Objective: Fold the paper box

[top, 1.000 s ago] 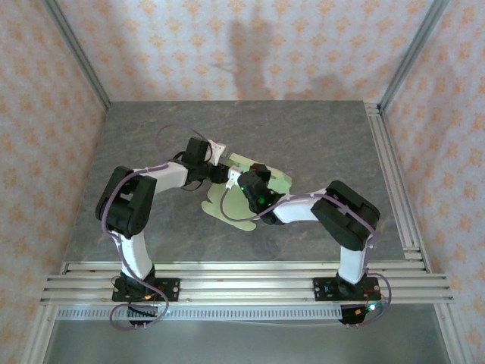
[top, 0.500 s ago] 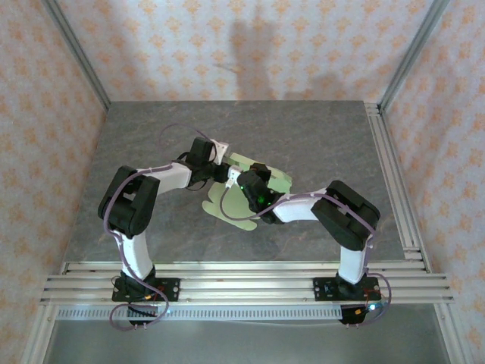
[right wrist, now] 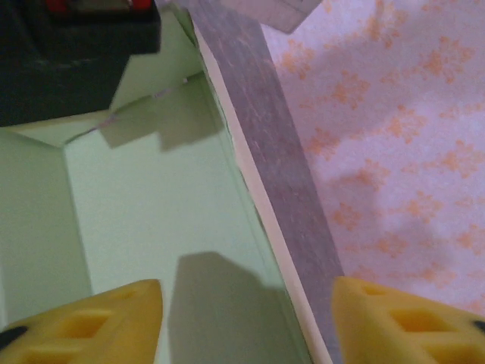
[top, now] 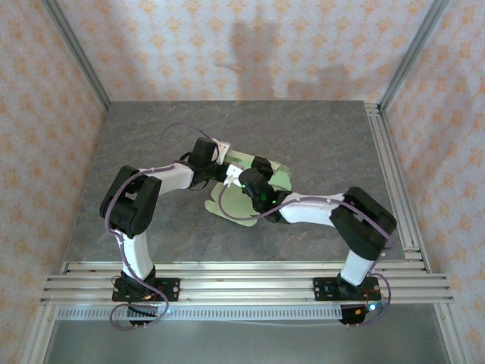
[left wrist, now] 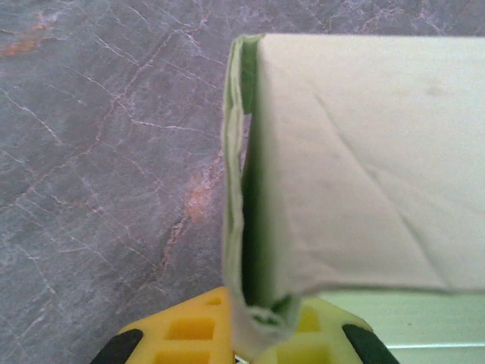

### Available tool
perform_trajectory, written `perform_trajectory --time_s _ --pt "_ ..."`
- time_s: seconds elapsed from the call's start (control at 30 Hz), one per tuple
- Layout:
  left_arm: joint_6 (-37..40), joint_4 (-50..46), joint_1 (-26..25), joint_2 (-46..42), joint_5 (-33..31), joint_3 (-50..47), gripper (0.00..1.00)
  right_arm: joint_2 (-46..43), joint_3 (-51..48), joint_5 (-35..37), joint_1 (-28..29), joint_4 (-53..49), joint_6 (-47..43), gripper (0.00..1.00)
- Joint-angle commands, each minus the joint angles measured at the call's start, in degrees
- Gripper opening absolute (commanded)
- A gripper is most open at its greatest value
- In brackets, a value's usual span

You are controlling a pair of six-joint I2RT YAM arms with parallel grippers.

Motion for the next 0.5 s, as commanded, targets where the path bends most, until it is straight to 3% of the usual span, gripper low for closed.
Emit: perform_trajectory --time_s 0.0,0.2,0.33,0.47 --pt "-0.37 4.52 -0.17 0.98 -2.57 -0.23 0.09 -6.09 0.98 -9.67 0.26 -11.59 15.87 0.73" --pt "0.24 8.35 -0.12 -0.14 -3.59 -2.36 0.08 -14.90 -1.42 -23.86 -2.20 -12.82 32.66 0.79" --pt "1.29 12.04 -0.29 -0.89 -2.72 -4.50 0.08 -18.92 -1.11 -34.52 -9.58 -11.99 47.97 0.79" --pt "3.45 16.95 -1.26 -1.83 -3.70 -7.16 0.09 -17.41 3.15 -46.49 -18.78 -14.29 63.79 0.78"
